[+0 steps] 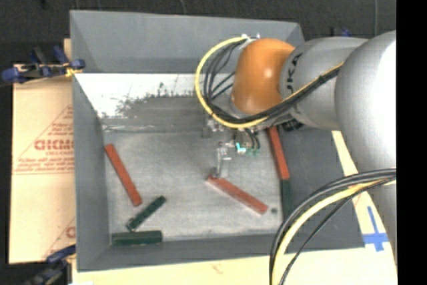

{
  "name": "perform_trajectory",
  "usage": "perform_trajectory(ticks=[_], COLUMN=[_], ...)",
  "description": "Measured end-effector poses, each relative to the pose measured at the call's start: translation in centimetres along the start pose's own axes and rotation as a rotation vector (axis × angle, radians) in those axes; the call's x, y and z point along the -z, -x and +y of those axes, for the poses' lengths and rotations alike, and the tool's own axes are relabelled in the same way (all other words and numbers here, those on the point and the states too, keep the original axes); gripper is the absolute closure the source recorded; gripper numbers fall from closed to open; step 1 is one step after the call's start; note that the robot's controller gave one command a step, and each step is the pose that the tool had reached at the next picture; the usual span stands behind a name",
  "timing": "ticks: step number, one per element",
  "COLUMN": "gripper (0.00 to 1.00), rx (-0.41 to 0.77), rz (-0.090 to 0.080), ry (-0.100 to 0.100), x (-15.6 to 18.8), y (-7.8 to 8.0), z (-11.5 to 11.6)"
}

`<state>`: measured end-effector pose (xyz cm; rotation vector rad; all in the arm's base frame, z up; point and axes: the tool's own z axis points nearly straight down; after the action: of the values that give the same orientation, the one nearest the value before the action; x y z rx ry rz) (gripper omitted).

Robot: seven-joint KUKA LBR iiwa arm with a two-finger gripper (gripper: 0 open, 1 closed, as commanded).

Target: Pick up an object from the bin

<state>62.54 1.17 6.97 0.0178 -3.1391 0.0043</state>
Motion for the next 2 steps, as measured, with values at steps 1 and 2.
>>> perform_trajectory(ticks=[1, 2], gripper=[0.0, 0.0], rx=[0.07, 0.186], rz=[-0.006, -0.009], ry=[-0.002, 0.003], x=[0.9, 1.4], y=[-0.1, 0.1], z=[2.0, 6.3])
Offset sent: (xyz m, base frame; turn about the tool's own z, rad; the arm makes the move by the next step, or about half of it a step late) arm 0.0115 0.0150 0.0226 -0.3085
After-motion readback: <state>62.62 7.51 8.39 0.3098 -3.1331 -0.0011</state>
